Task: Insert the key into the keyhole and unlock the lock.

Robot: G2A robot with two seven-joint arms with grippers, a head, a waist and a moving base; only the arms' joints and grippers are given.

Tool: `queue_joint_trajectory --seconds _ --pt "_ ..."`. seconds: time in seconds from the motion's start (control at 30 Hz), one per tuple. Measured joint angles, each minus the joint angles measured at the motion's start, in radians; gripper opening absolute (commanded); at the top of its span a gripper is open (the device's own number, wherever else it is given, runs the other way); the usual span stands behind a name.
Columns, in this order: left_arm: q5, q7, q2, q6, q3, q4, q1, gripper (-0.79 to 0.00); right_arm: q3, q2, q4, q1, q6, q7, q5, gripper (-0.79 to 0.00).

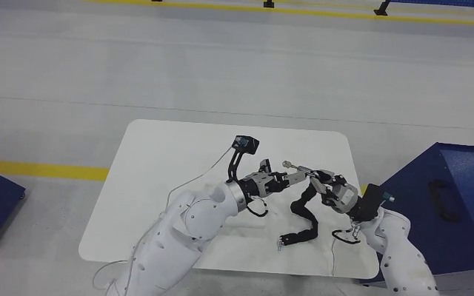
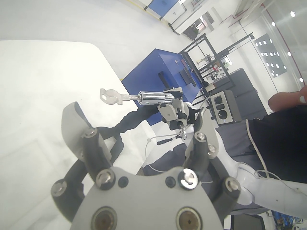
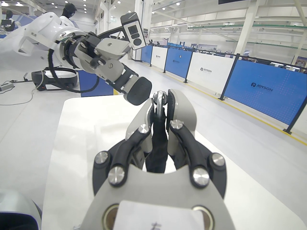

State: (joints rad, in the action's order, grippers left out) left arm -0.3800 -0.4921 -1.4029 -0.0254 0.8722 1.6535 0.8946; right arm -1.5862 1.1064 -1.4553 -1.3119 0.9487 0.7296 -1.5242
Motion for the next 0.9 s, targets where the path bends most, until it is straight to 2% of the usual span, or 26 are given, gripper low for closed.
queue_joint_trajectory --seconds 0.07,0.27,0.6,0.9 --pt "-0.024 0.012 0.003 0.002 0.017 0.008 0.002 0.0 -0.006 -0.003 0.011 0.008 0.009 -0.006 0.009 -0.785" --pt "-0.102 0.086 0.017 0.068 0.079 0.078 0.048 0.0 -0.027 -0.013 0.053 0.023 0.038 -0.031 0.048 -0.785" --pt "-0.103 0.09 0.017 0.072 0.081 0.08 0.051 0.0 0.017 -0.029 0.14 0.031 0.064 -0.154 -0.011 -0.785" --pt "-0.103 0.09 0.017 0.072 0.081 0.08 0.052 0.0 0.09 -0.035 0.286 0.046 0.064 -0.148 -0.063 -0.785"
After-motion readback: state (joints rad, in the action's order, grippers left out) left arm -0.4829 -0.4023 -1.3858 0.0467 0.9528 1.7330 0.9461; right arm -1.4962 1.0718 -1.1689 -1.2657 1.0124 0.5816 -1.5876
